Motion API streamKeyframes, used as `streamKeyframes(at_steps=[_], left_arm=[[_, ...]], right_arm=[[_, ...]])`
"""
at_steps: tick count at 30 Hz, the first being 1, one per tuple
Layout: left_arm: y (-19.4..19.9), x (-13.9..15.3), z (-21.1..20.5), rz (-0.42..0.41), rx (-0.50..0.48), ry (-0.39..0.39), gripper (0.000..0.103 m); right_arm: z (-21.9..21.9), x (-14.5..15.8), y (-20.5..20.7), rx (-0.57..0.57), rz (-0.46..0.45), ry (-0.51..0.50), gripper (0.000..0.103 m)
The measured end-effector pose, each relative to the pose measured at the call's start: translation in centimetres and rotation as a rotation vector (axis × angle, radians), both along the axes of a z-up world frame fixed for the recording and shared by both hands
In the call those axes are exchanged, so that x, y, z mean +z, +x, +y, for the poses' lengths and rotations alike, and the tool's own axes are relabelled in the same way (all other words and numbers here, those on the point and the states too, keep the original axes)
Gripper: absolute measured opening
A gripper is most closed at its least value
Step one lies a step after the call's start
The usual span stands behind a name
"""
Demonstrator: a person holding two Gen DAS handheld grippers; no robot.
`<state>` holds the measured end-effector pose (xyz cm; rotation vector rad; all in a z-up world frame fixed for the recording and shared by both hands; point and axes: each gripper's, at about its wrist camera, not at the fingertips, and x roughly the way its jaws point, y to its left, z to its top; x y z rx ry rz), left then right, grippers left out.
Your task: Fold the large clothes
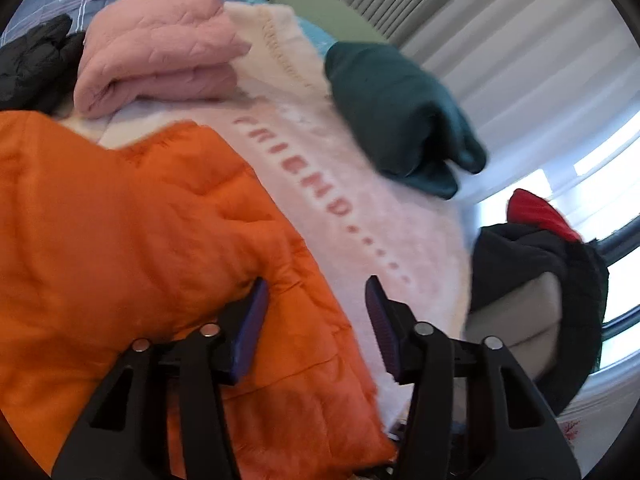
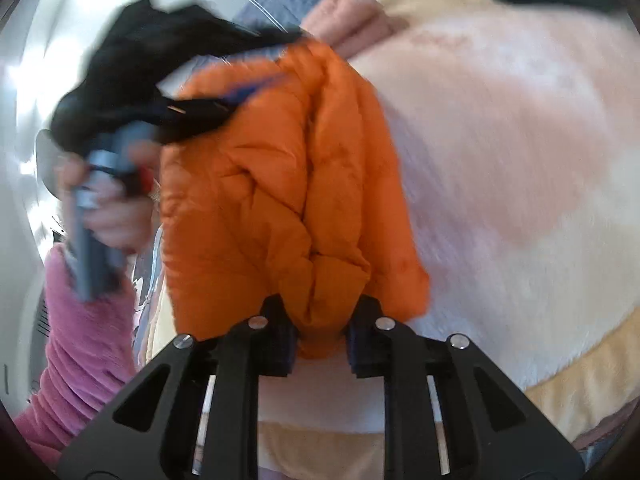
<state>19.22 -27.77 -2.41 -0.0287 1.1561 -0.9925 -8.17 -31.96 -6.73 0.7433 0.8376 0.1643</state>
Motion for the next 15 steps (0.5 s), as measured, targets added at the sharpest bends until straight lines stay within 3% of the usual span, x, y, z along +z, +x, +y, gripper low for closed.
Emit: streamKeyframes(at_steps=[5,8,10,14,15], left_arm=[[-1.3,3.8,4.7,-0.262,0.065,0.020,0.024],[-1.7,4.3,7.9,-0.348,0.102,0.029,0.022],[-1.6,3.4,8.9,-0.374,0.116,0.066,0.022],[-1.1,-2.2,6.9,-0.440,0.104,0.246,0.021],[-1.1,-2.8,6.7,-0.446,0.101,0.252,0.021]], right_arm=[[0.1,-0.3,-0.4,-0.002,-0.008,0.014,0.019],[-0.1,-0.6,-0.1,0.006,-0.013,0.015,0.019],[0.3,-0.7,-0.4,0.014,-0.019,0.011,0.021],[0.3,0.0,-0.3,0.029,-0.051,-0.008,0.037],[0.5,0.6,-0.5,0.018,-0.061,-0.047,0.039]])
